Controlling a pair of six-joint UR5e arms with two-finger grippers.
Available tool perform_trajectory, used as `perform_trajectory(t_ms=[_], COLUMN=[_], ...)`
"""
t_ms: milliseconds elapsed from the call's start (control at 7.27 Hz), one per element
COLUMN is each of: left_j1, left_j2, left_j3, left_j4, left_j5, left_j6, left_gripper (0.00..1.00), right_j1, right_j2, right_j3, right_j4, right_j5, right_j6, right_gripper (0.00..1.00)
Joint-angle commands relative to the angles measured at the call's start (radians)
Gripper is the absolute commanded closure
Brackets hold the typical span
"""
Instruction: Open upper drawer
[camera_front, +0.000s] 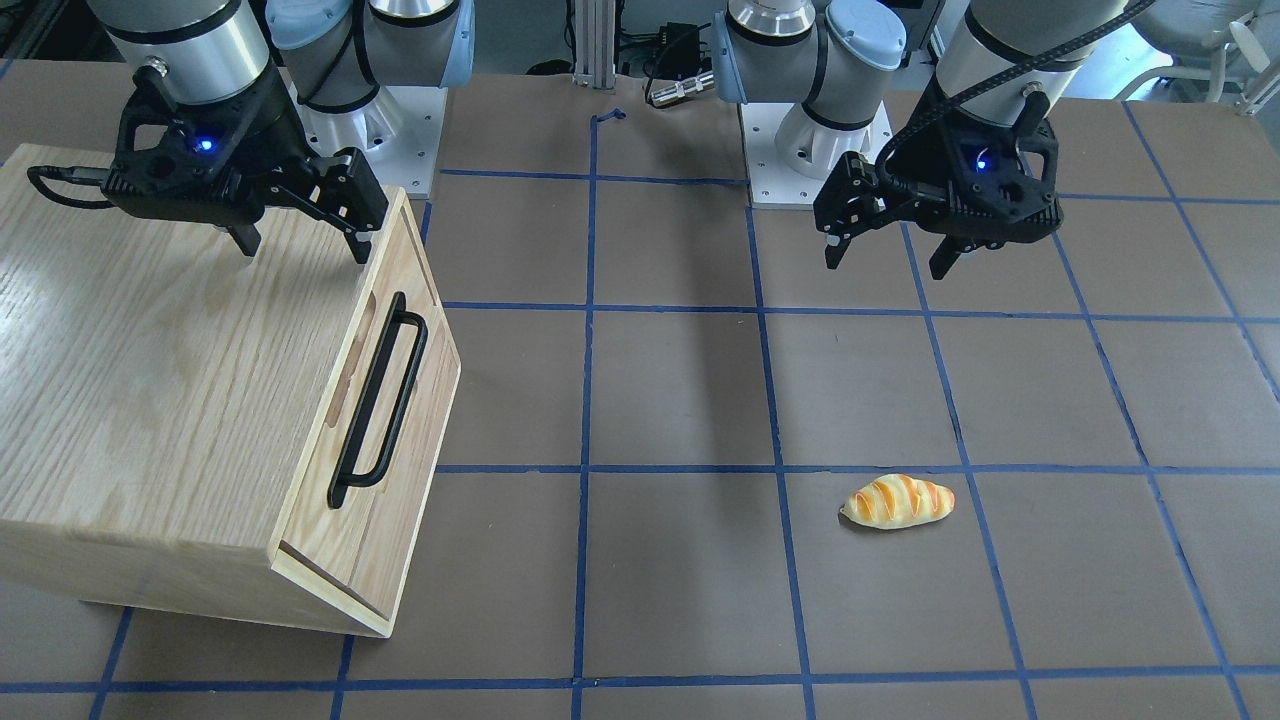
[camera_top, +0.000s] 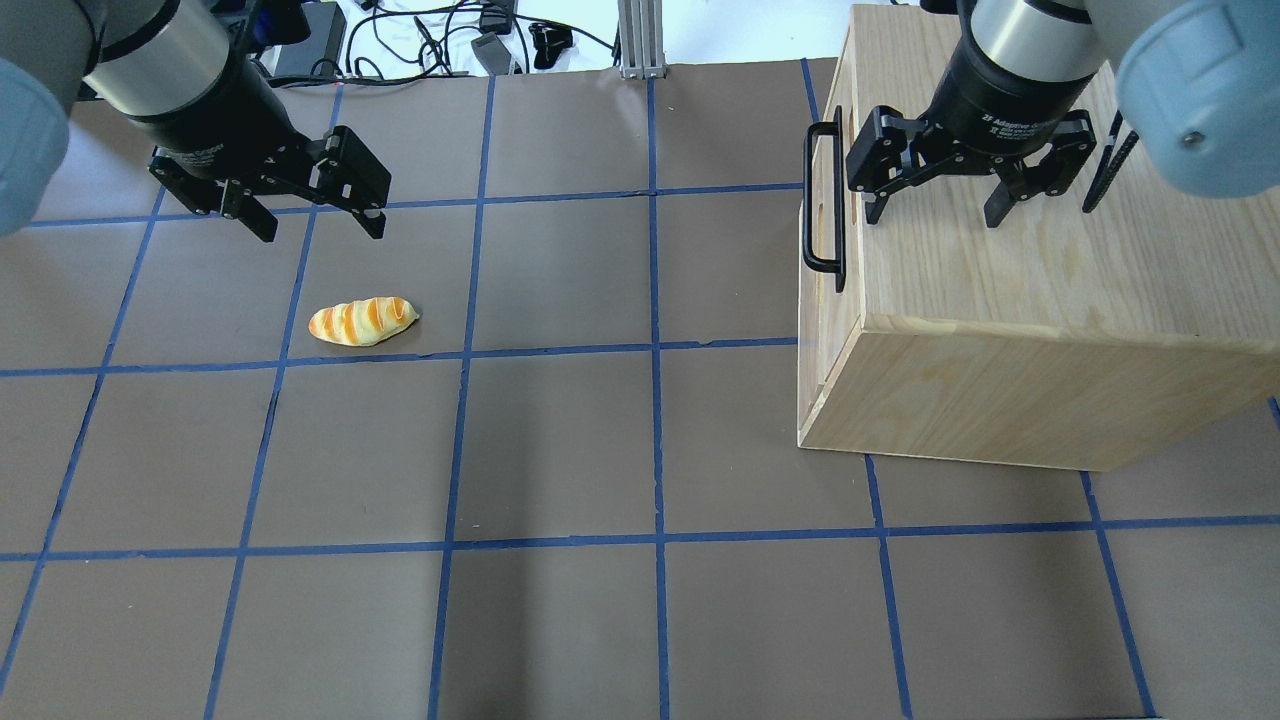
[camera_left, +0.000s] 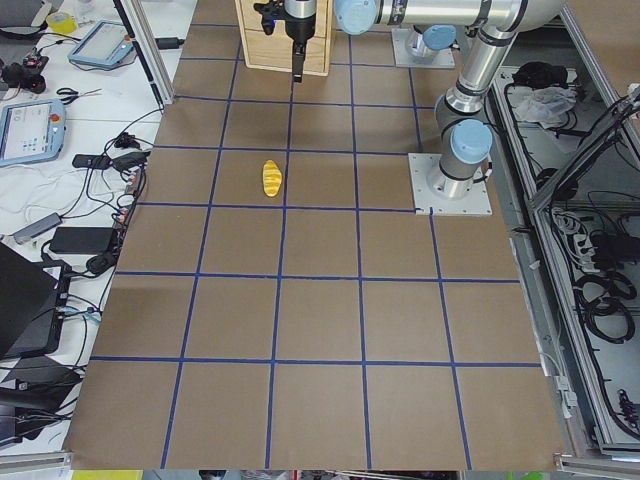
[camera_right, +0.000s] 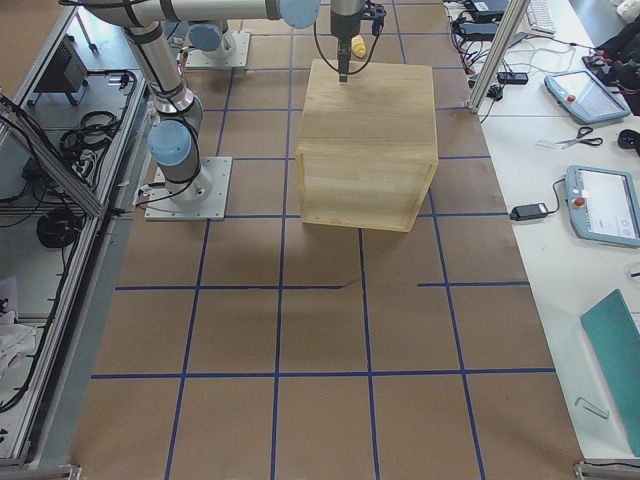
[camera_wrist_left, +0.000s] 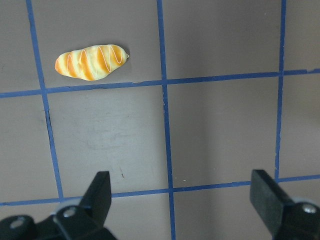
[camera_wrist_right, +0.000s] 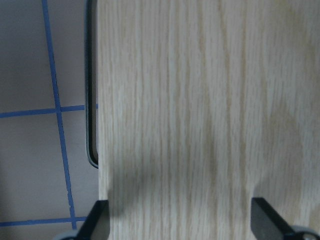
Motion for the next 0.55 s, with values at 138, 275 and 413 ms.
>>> perform_trajectory(t_ms=[138, 275, 413], left_j1=[-0.003, -0.003, -0.006], left_j2=[-0.009, -0.014, -0.026], left_j3=[-0.004, -0.004, -0.012], left_j4=[0.012, 0.012, 0.015], left_j5=[0.006, 0.011, 0.005], left_j6=[-0.001, 0.001, -0.039], left_gripper=[0.00, 0.00, 0.00], right_j1=[0.000, 0.000, 0.000], right_j2=[0.000, 0.000, 0.000], right_j3=[0.000, 0.000, 0.000], right_j4=[0.000, 0.000, 0.000], right_j5=[0.000, 0.001, 0.000], right_j6=[0.000, 0.000, 0.000], right_gripper=[0.00, 0.00, 0.00])
